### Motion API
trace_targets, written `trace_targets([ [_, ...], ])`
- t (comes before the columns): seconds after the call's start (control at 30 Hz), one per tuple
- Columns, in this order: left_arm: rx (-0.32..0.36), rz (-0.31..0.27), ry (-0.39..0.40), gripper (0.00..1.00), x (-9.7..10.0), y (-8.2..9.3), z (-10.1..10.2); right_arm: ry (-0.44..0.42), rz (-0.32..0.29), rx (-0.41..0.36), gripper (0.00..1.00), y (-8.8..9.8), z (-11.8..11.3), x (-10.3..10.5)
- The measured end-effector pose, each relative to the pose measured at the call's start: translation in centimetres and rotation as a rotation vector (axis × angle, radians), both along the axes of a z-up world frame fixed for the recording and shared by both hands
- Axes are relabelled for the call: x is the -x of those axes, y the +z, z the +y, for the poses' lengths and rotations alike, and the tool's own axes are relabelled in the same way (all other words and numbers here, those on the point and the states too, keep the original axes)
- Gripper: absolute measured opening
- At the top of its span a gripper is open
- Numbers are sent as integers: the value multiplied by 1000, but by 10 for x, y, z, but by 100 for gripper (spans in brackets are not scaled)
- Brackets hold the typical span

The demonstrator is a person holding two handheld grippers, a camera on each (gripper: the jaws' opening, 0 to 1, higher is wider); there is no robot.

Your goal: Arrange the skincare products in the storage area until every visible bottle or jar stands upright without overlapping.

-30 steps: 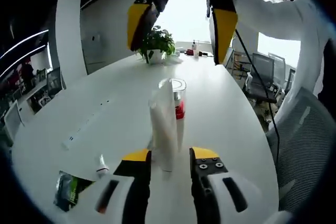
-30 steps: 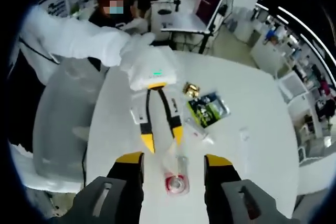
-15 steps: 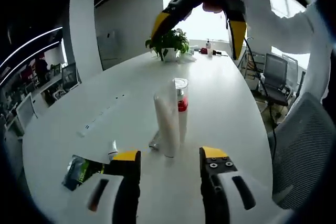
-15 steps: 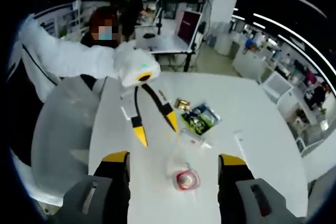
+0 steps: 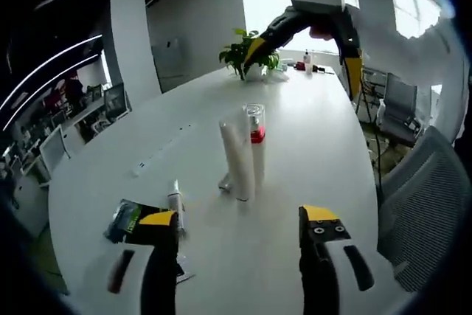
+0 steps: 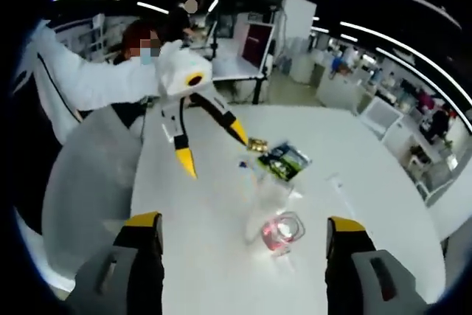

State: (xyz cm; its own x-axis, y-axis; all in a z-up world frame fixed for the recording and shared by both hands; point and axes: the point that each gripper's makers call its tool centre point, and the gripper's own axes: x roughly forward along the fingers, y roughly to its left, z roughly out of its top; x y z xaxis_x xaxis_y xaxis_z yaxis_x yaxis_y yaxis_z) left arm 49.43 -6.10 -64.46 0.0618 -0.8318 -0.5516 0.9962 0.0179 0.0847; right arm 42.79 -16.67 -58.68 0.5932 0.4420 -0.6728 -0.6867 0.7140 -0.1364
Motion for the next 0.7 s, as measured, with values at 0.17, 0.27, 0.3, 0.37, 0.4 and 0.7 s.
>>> trace_targets([
  [0.17, -13, -16, 22, 72, 2, 4, 13, -32, -7, -10, 95, -1, -1, 11],
  [0.27, -17, -26, 38, 76, 2, 7, 19, -48, -8, -8, 97, -4, -2, 15],
  [0.3, -12, -23, 43, 77, 3, 9, 22, -57, -7, -12, 98, -5, -2, 18],
  [0.37, -7, -13, 49, 79, 5, 11, 25, -75, -7, -19, 99, -7, -2, 21],
  [0.4, -12, -10, 56, 80, 6, 11, 27, -79, -8, -22, 99, -8, -2, 23],
  [0.7, -11, 0, 135, 94, 7, 10, 48, -127, -25, -38, 99, -12, -5, 42],
])
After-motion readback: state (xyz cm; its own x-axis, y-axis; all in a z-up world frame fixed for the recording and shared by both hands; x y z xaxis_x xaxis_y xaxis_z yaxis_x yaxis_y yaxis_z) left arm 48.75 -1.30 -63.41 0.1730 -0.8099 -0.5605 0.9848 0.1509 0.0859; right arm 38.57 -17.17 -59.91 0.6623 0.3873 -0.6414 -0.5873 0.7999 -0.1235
